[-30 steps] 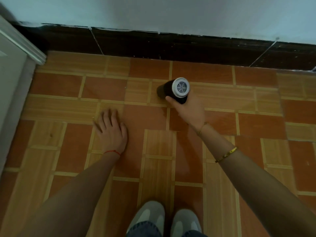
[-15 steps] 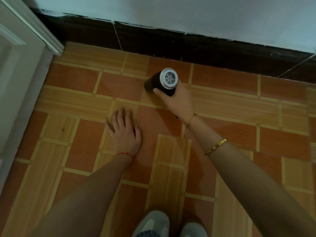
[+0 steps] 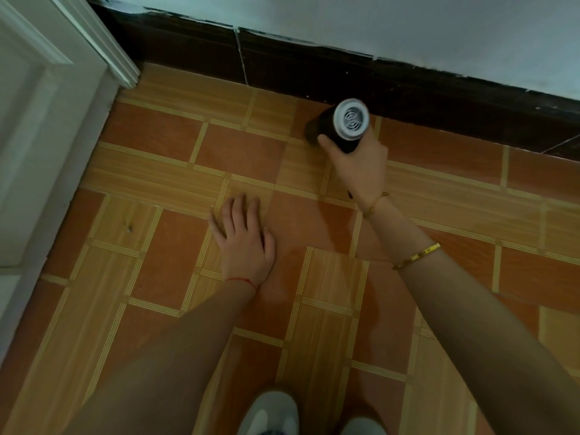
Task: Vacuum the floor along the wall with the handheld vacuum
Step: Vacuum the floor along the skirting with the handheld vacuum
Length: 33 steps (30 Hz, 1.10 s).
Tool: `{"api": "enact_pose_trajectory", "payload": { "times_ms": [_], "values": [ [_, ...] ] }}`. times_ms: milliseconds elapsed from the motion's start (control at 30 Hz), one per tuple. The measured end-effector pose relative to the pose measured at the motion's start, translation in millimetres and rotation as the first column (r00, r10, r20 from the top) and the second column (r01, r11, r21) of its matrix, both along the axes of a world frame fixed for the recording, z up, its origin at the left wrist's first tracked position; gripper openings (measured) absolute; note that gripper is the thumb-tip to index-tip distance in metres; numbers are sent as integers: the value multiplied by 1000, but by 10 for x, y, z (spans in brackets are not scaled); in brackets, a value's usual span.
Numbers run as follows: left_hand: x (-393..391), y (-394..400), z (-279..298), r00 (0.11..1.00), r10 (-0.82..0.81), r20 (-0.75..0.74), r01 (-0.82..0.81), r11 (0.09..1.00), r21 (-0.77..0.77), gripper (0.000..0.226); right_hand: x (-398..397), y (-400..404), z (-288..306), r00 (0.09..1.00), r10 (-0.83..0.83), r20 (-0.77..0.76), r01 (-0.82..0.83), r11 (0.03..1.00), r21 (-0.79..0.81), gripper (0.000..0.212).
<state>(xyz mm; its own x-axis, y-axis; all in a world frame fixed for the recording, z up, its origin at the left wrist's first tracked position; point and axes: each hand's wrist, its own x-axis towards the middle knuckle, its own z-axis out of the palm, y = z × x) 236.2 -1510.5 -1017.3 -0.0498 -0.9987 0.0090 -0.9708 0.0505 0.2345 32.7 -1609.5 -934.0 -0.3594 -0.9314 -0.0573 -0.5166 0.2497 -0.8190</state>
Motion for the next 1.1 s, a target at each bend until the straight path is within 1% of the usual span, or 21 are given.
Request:
{"api": "enact_pose_trajectory", "payload": {
  "times_ms": [133,200,300,400,467,567,733,800,867,933,1000,1100],
  "values": [
    [9,0,-4,1000,-1,4,1,1000,7,58,-125,-103,8,994,-107,-4,107,994,12,71],
    [8,-2,-3,1000,0,-2,0,1000,11,59,-92,-142,1,997,-82,-4,82,997,8,72],
    [1,2,-3,1000,0,-15,0,1000,5,57,58,-178,2,996,86,9,-86,996,38,71],
    [7,2,-10,1000,-2,-16,2,1000,-2,57,221,-136,-23,962,271,37,-273,960,66,68],
    [11,3,-8,1000,0,-21,0,1000,-2,57,286,-74,-48,945,319,63,-323,944,63,67],
    [12,4,-6,1000,-3,-26,3,1000,3,56,273,14,-81,957,270,107,-276,960,44,64],
    [17,3,-7,999,-7,-45,8,1000,10,56,58,116,-133,997,66,28,-66,998,-7,69],
    [23,4,-9,998,-11,-65,11,1000,10,55,10,194,-130,999,49,3,-49,999,-5,69],
    [30,9,-10,997,-15,-81,16,1000,4,55,15,300,-148,997,81,21,-81,997,14,69],
    [45,8,-13,996,-21,-92,21,1000,0,55,79,412,-131,986,140,85,-146,987,64,66],
    [58,9,-13,995,-30,-95,30,1000,0,56,136,505,-111,965,213,151,-231,966,114,59],
    [72,7,-14,995,-47,-92,47,999,2,57,160,622,-45,925,321,201,-355,920,164,48]
  ]
}}
